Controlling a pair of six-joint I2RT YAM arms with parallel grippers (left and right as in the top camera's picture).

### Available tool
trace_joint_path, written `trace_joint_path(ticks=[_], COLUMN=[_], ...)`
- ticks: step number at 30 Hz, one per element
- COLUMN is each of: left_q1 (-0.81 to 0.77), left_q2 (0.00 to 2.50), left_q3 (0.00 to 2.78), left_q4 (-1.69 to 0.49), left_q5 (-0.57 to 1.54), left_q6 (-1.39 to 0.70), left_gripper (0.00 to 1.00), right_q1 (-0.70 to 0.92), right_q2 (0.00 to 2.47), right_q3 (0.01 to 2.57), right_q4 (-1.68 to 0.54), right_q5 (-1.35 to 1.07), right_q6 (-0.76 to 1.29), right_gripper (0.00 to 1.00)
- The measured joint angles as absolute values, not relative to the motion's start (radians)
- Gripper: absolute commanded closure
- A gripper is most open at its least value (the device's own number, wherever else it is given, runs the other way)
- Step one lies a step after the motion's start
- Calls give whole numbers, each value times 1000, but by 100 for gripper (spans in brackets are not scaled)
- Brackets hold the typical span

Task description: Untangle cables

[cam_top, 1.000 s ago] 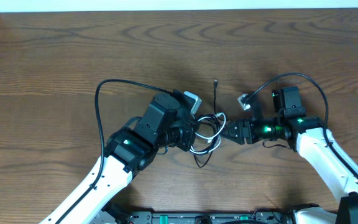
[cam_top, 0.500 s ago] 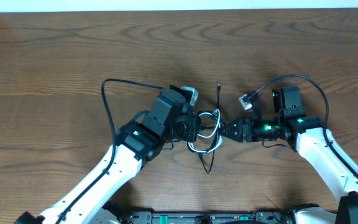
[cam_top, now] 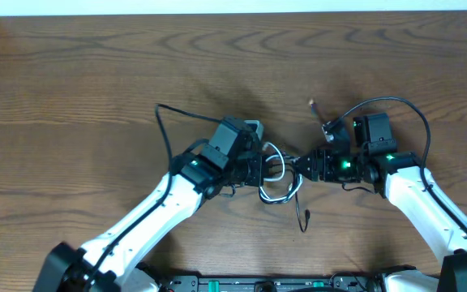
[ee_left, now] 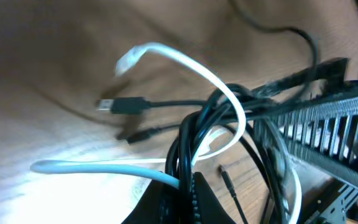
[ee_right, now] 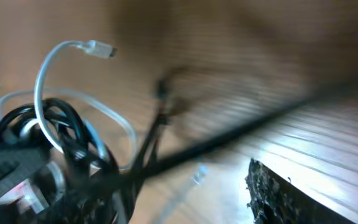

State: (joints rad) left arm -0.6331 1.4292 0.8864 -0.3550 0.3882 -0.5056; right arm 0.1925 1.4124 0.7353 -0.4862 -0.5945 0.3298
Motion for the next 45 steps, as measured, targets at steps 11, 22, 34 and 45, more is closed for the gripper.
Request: trace_joint_path(ticks=[11,22,34,45], left_q1=[-645,-679,-842,-858], left_q2=[1611,1617,1673,1739], left_q3=[886,886,886,886], left_q4=[-252,-173,-90,-39], left_q5=[395,321,136,91], left_q6=[-604,-626,-629,-629], left_gripper=[93,93,93,93], right_q1=[186,205,274,323], right_q2=[1413,1410,1410,1410], right_q3=[760,842,805,765], right_q4=[-605,-733,-723,-696], right_q5=[-456,-565,-305,-258], right_q6=[286,297,415,498], right_gripper=[48,66,67,74])
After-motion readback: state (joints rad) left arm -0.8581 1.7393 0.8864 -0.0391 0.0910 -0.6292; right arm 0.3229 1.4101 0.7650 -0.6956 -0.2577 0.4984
